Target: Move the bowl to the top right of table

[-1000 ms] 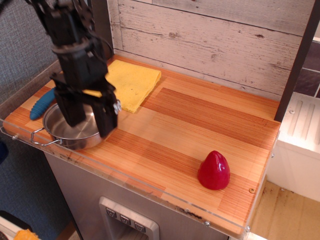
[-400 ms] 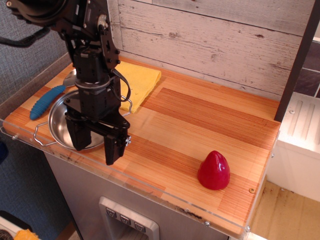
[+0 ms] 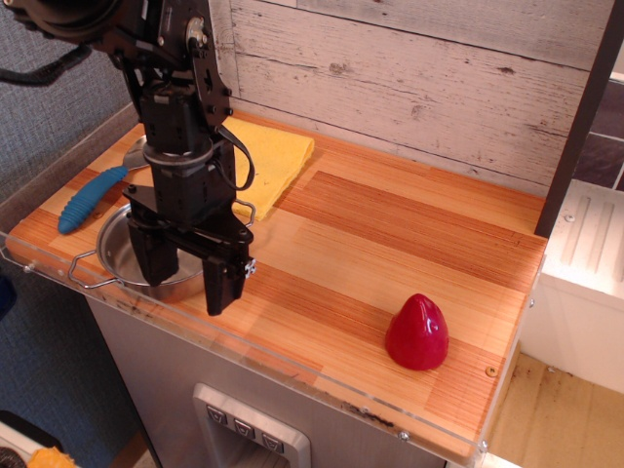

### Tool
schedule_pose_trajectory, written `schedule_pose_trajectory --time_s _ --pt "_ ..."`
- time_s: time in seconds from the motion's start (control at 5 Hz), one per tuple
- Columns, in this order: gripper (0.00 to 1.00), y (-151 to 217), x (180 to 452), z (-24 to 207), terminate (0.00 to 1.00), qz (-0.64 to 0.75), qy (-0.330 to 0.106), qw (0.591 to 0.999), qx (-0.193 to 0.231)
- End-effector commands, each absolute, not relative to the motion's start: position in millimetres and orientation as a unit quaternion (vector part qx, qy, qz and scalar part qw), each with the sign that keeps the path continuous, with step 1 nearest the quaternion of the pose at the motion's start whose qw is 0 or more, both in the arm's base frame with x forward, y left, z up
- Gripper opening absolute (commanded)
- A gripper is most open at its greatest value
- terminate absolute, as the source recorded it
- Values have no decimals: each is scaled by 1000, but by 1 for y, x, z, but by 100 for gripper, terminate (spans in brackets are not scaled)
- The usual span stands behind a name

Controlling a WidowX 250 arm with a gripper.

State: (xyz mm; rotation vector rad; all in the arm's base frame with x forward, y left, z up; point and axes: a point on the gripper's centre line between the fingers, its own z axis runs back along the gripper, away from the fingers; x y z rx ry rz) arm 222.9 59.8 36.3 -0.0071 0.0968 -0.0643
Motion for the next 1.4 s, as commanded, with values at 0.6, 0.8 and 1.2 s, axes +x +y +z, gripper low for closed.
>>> schedule_pose_trajectory --time_s 0.6,0.8,1.2 --pt "0 79 238 27 0 -12 65 998 10" --pt "0 76 238 28 0 -17 62 998 14" --pt "0 73 233 51 0 -30 25 999 -4"
